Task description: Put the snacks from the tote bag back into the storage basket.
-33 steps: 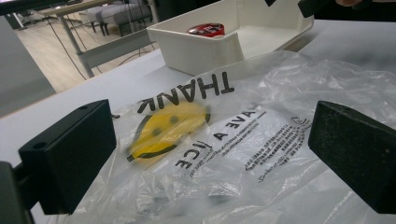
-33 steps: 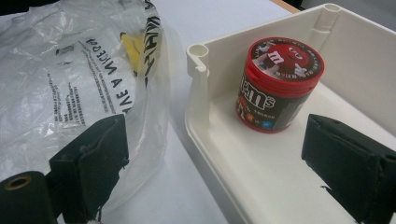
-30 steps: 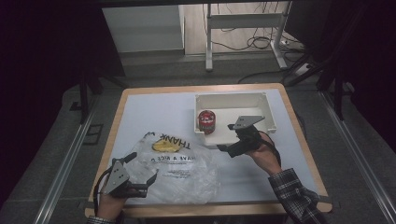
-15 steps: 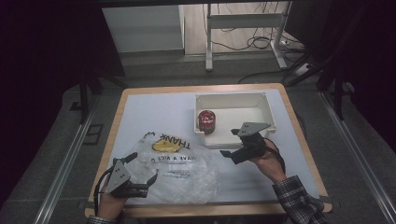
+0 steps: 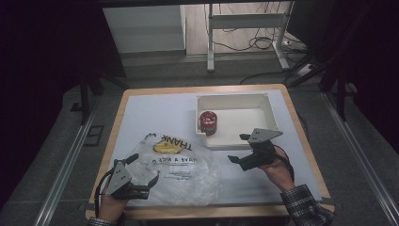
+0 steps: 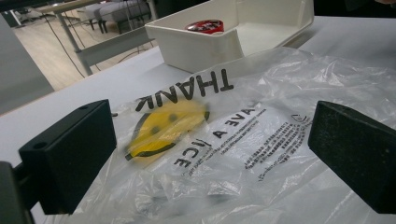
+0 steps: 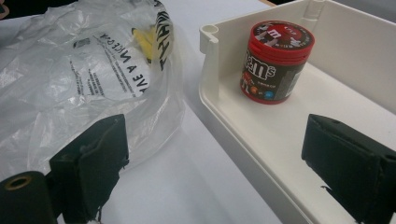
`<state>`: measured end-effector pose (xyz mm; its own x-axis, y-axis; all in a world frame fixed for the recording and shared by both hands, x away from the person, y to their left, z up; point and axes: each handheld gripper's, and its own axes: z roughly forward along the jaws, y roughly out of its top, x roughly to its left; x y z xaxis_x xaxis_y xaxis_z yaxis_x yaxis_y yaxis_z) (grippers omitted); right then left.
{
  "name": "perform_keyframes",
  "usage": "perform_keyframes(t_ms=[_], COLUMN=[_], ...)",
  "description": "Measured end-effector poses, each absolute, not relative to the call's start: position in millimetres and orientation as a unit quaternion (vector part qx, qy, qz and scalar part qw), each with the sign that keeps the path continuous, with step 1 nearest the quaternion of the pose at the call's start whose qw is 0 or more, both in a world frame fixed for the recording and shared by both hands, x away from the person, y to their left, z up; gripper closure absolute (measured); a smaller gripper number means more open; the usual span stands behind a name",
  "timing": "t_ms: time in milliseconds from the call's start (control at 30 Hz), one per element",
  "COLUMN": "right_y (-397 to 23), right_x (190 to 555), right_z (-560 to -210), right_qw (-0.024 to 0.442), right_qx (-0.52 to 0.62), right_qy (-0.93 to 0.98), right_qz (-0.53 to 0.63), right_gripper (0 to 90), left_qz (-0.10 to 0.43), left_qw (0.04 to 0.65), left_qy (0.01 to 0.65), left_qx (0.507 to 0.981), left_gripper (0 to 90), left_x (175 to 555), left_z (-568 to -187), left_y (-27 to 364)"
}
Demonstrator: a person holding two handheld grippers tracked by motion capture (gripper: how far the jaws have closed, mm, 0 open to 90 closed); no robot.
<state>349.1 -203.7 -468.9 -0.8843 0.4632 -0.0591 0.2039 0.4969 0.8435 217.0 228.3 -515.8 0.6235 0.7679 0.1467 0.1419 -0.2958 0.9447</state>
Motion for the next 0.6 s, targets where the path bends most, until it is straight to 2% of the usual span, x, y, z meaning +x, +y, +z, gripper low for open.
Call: perform_keyframes(t_ms=[600], right_y=[-225.2], right_x=[329.6], right_z=[-472.8], right_qw=[0.156], right_qx=[0.202], right_qy=[0.845], right_qz=[0.470], right_gripper=[7.6], left_qz=[0.308], left_qw=[0.512], left_qy=[0.306], left_qx=[0.741], left_gripper=[0.9], left_x=[216.8], left_z=[-515.7], left_y=[227.9])
